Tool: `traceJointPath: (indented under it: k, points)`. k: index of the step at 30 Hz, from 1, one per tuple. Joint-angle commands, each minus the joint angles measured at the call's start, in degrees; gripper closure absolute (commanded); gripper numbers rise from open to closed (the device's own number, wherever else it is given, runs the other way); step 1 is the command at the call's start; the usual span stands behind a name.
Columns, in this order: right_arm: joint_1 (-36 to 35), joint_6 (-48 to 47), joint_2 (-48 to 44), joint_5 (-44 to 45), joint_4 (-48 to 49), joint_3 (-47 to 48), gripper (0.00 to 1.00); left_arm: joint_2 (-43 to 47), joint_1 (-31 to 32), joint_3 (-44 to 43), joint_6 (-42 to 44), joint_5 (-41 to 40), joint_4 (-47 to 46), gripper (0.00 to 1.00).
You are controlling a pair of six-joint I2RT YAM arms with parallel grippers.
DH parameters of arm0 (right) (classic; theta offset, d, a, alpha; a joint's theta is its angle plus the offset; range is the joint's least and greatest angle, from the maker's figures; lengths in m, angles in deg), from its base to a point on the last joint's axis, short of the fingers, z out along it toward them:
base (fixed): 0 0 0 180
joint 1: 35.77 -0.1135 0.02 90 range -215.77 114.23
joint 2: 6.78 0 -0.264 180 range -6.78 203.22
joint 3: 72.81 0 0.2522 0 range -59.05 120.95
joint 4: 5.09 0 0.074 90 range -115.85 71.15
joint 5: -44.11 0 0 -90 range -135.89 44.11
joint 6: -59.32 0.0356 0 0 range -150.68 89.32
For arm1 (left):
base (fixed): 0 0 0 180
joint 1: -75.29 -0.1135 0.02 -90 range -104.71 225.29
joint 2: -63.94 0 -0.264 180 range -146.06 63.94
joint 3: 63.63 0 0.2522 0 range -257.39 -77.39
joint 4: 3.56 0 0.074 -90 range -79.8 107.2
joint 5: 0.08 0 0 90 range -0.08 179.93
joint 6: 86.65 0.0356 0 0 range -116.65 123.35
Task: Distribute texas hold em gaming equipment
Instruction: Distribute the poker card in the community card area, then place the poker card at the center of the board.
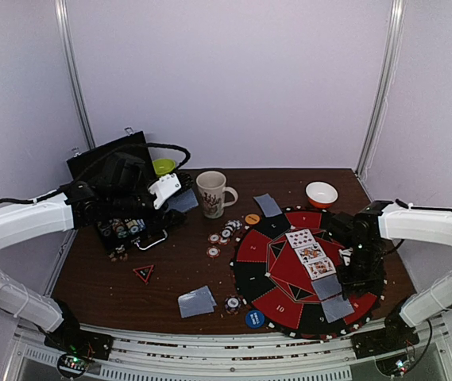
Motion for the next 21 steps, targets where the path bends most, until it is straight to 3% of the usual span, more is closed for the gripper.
traceJointPath:
  k: [1,8,15,21]
  points:
    - [0.2,0.4,0.5,4.5,-3.8,1.5,0.62,1.3,0.2,-0.4,0.0,0.5,-3.1,0.49]
    - [0.1,-0.7,0.8,10.6,-5.6,10.9,0.57,1.1,0.2,-0.3,-0.1,0.7,-3.0,0.49]
    - [0.1,-3.6,-1.5,9.7,2.6,21.9,0.56,-3.2,0.2,-1.2,-2.5,1.8,-0.6,0.48]
    - [0.1,-5.3,-2.9,10.3,5.2,23.3,0.56,-7.5,-0.6,1.1,-14.2,-2.4,3.3,0.50]
